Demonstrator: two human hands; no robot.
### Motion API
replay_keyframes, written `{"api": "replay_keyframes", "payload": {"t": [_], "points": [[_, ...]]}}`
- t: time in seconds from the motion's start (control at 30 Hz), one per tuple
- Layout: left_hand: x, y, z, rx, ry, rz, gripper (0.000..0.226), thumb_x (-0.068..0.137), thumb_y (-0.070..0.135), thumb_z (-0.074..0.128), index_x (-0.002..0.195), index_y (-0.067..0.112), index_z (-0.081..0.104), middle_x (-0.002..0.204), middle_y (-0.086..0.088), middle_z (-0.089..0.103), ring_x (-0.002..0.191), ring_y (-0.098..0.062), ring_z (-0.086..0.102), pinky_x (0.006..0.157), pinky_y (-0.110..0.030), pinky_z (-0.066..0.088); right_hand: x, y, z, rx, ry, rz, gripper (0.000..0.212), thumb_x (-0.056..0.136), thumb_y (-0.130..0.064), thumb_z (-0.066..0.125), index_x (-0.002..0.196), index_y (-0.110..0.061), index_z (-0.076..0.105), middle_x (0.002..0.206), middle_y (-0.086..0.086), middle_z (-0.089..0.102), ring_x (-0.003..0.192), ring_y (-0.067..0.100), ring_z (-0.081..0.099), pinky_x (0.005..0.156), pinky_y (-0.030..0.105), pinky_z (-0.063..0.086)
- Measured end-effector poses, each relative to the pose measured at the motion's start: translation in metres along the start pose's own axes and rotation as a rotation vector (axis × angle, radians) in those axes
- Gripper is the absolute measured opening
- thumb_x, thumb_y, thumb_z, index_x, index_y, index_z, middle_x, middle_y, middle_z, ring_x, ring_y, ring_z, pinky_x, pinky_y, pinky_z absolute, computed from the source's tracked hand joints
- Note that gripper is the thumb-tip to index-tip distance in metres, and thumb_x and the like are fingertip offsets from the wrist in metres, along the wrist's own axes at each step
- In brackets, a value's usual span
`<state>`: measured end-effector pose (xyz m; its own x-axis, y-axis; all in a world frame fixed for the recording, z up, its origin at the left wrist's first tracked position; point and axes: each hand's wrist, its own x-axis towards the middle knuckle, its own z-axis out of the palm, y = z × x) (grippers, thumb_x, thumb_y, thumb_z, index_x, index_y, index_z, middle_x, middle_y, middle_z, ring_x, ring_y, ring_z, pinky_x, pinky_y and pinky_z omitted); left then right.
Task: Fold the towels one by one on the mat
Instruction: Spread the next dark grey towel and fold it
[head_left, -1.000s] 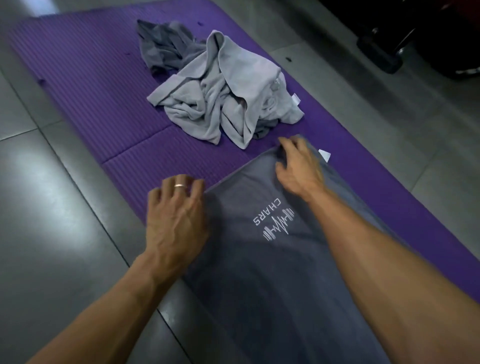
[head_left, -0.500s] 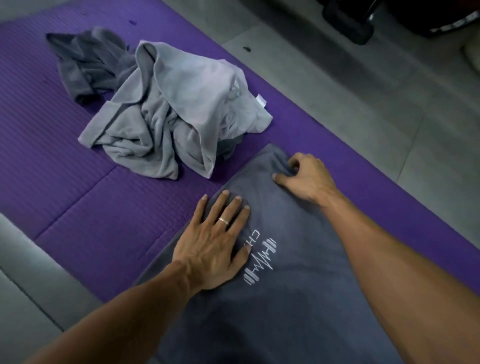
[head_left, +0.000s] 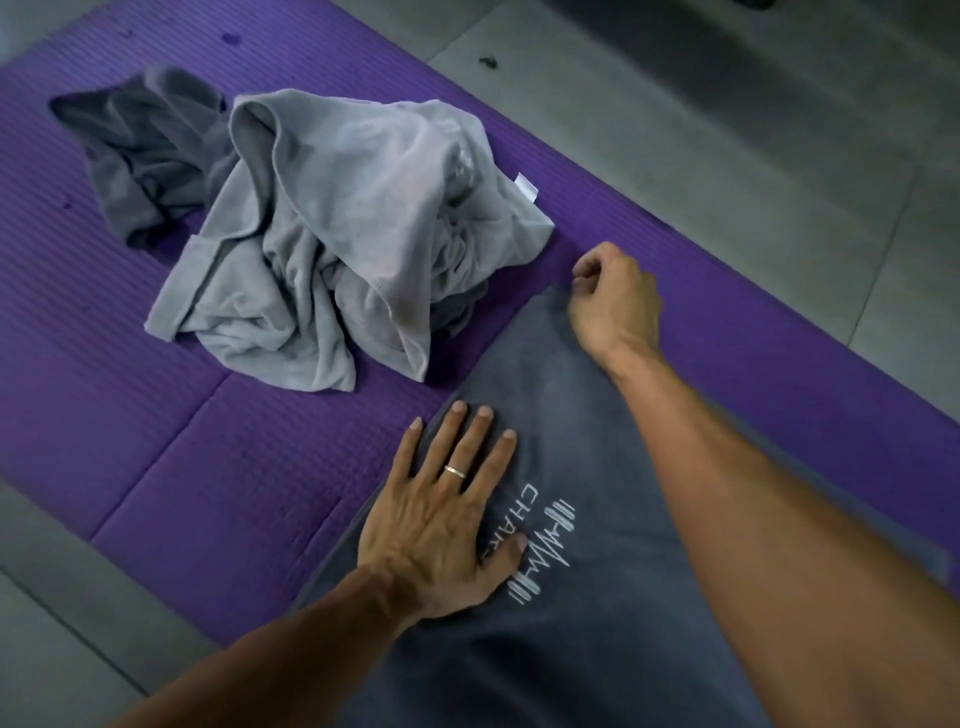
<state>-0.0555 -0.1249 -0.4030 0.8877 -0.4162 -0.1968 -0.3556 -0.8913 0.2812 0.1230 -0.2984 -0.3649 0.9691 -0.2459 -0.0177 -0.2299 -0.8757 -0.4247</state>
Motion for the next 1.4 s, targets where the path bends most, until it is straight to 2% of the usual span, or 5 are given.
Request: {"api": "replay_keyframes", "payload": {"t": [0.23, 0.4, 0.7, 1.23, 1.4], "points": [[0.000, -0.001, 0.000, 0.020, -0.034, 0.023, 0.093, 0.081, 0.080, 0.029, 0.153, 0.022, 0.022, 0.161, -0.008, 0.012, 0.149, -0.027, 0.003, 0.115, -0.056, 0.010, -0.073, 0.039, 0.017, -0.284, -0.260, -0.671, 0.053, 0.097, -0.042, 0.033, 0.144, -0.018, 0.042, 0.153, 0.006, 0.038, 0.141, 0.024, 0.032, 0.115, 0.046, 0.024], [0.001, 0.000, 0.001, 0.048, -0.013, 0.013, 0.099, 0.077, 0.087, 0.023, 0.154, 0.025, 0.018, 0.162, -0.007, 0.008, 0.149, -0.026, 0.001, 0.116, -0.055, 0.008, -0.004, 0.057, 0.010, -0.469, -0.351, -0.447, 0.060, 0.101, -0.052, 0.014, 0.155, -0.029, 0.003, 0.164, -0.004, -0.004, 0.150, 0.017, -0.007, 0.117, 0.050, -0.011], [-0.001, 0.005, 0.002, 0.184, 0.006, -0.030, 0.115, 0.063, 0.098, 0.018, 0.154, 0.028, 0.007, 0.163, -0.006, 0.001, 0.149, -0.024, -0.007, 0.117, -0.056, 0.003, -0.136, 0.097, -0.025, -0.173, -0.221, -0.678, 0.053, 0.094, -0.041, 0.033, 0.132, -0.011, 0.055, 0.140, 0.010, 0.051, 0.127, 0.028, 0.049, 0.102, 0.044, 0.038], [-0.019, 0.197, 0.075, 0.180, 0.129, -0.186, 0.085, 0.088, 0.064, 0.014, 0.154, 0.010, 0.009, 0.162, -0.010, 0.005, 0.149, -0.026, -0.005, 0.116, -0.057, -0.009, -0.139, 0.295, -0.095, -0.486, -0.235, -0.223, 0.062, 0.099, -0.053, 0.015, 0.155, -0.027, 0.009, 0.164, 0.000, 0.002, 0.150, 0.021, 0.000, 0.118, 0.054, 0.002], [-0.030, 0.230, 0.083, 0.122, 0.178, -0.189, 0.074, 0.090, 0.050, 0.029, 0.151, 0.009, 0.025, 0.158, -0.014, 0.022, 0.148, -0.033, 0.011, 0.115, -0.063, 0.005, -0.202, 0.283, -0.093, -0.317, -0.191, -0.646, 0.060, 0.097, -0.045, 0.029, 0.147, -0.014, 0.037, 0.158, 0.012, 0.026, 0.146, 0.028, 0.023, 0.117, 0.052, 0.020]]}}
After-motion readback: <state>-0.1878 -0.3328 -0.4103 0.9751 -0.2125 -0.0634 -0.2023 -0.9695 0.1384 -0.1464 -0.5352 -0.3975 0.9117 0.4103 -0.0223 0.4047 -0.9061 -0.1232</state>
